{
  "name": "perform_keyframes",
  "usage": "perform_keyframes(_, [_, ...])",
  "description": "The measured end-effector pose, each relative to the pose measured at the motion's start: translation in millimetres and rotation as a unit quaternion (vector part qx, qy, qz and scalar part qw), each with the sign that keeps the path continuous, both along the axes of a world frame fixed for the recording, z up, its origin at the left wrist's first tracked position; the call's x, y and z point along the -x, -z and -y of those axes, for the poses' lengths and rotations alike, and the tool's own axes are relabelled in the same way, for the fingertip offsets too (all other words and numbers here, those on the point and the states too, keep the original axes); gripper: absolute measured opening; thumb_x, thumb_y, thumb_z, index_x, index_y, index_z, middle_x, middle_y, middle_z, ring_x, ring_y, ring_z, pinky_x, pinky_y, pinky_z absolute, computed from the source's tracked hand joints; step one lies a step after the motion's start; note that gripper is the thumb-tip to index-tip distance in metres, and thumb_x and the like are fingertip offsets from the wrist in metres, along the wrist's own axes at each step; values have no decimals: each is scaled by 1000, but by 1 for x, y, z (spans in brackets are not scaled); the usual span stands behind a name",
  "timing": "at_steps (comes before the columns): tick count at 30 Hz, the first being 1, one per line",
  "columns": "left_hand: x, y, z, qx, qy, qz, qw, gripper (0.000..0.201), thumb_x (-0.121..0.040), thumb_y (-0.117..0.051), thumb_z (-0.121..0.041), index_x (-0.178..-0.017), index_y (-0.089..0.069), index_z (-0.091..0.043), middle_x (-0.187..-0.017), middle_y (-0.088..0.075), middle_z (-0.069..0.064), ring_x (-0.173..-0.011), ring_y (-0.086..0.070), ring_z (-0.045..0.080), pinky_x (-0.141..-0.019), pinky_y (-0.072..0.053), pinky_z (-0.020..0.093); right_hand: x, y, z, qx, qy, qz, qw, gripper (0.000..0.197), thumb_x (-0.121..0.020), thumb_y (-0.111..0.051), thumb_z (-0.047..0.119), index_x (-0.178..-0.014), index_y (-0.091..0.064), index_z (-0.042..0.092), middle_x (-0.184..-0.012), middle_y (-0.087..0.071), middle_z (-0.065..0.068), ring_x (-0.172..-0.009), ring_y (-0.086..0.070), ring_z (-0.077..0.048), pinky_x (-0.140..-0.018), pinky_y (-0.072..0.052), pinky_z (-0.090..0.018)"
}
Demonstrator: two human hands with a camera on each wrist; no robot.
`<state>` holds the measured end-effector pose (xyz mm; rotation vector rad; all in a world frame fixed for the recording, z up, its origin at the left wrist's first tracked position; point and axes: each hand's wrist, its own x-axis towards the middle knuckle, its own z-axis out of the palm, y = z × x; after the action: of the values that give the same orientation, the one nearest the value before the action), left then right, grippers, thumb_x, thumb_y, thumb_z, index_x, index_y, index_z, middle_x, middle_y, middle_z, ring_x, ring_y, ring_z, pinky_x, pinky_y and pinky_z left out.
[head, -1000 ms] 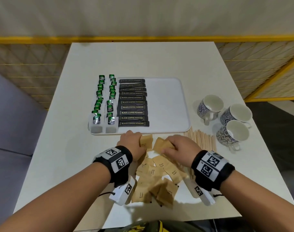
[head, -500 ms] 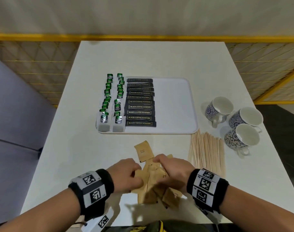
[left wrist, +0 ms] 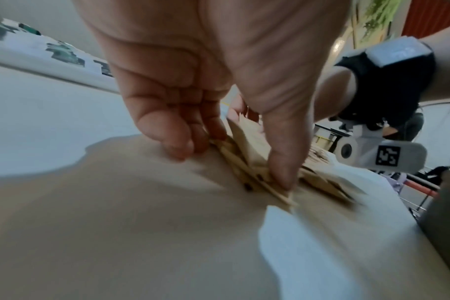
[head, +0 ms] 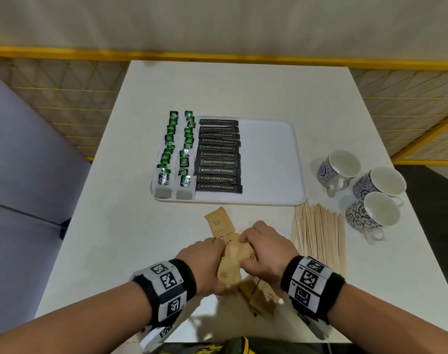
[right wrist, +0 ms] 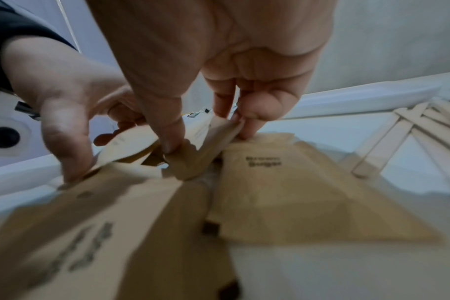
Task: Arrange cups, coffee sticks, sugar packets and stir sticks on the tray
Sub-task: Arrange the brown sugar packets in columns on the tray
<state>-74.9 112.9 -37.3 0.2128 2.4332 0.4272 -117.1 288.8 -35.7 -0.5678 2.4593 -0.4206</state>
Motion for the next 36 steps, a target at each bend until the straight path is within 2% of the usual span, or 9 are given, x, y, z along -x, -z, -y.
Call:
perform_keyframes(7, [24, 5, 1, -10, -18, -9, 1000, 50, -70, -73, -32, -113, -47, -23, -109, -53, -2, -94, -58, 20, -82, -51, 36, 9, -2, 5, -11, -2, -6, 1000, 56, -79, -61, 39, -130, -41, 32, -121, -46, 5, -109, -50, -16, -82, -47, -30])
perform_keyframes(13, [35, 7, 3, -60, -78, 7, 995, 48, -70, -72, -25, -104, -39, -28, -94, -57, -4, -82, -58, 16, -71, -50, 29, 16, -5, 6, -7, 28, 7, 1000, 43, -74, -64, 41, -113, -49, 28, -104, -50, 6, -93, -52, -14, -76, -47, -29])
perform_keyframes(17, [38, 11, 1, -88, -102, 0, 991, 34, -70, -72, -26, -95, -49, -27, -95, -56, -5, -83, -57, 14, -69, -47, 24, 18, -7, 6, 13, 41, 19, 999, 33, -74, -63, 38, -103, -49, 29, -97, -55, 8, -87, -55, -14, -73, -49, -30])
perform_keyframes(22, [39, 5, 2, -190, -154, 6, 969, 23, -76, -68, -22, -93, -52, -24, -91, -63, 0, -85, -60, 19, -71, -47, 29, 21, -14, 5, 89, 103, 101, 986, 23, -78, -63, 33, -97, -49, 33, -88, -65, 5, -73, -65, -17, -63, -56, -32])
perform_keyframes(24, [43, 2, 8, -242, -202, 20, 949, 25, -73, -69, -20, -92, -55, -30, -88, -66, -3, -84, -62, 17, -73, -50, 28, 27, -17, 2, 146, 150, 141, 968, 23, -74, -68, 29, -93, -55, 34, -88, -65, 5, -76, -65, -15, -59, -56, -28])
perform_keyframes(28, [54, -3, 17, -332, -309, 64, 889, 24, -83, -67, -10, -99, -59, -24, -86, -67, 1, -70, -63, 15, -61, -51, 27, 42, -19, -10, 222, 230, 142, 937, 25, -76, -76, 22, -94, -60, 30, -90, -69, 5, -81, -67, -11, -70, -56, -27])
perform_keyframes(32, [63, -6, 8, -418, -409, 128, 801, 22, -94, -53, -6, -110, -51, -20, -95, -65, 19, -72, -67, 31, -72, -57, 48, 51, -26, -10, 363, 295, 177, 866, 26, -84, -69, 6, -108, -62, 9, -84, -73, 2, -71, -70, -6, -59, -51, -16])
perform_keyframes(34, [67, -7, 1, -454, -430, 149, 766, 27, -95, -47, -2, -112, -50, -23, -97, -62, 20, -76, -67, 33, -76, -55, 50, 53, -29, -6, 378, 281, 182, 863, 23, -88, -65, 9, -111, -61, 10, -77, -73, 7, -67, -68, -4, -57, -50, -16])
perform_keyframes(36, [71, -11, -7, -487, -441, 178, 733, 34, -94, -43, 1, -113, -51, -26, -103, -61, 21, -87, -68, 39, -79, -54, 51, 55, -27, -2, 357, 269, 165, 879, 21, -91, -62, 23, -111, -59, 18, -88, -72, 4, -78, -69, -12, -65, -54, -24])
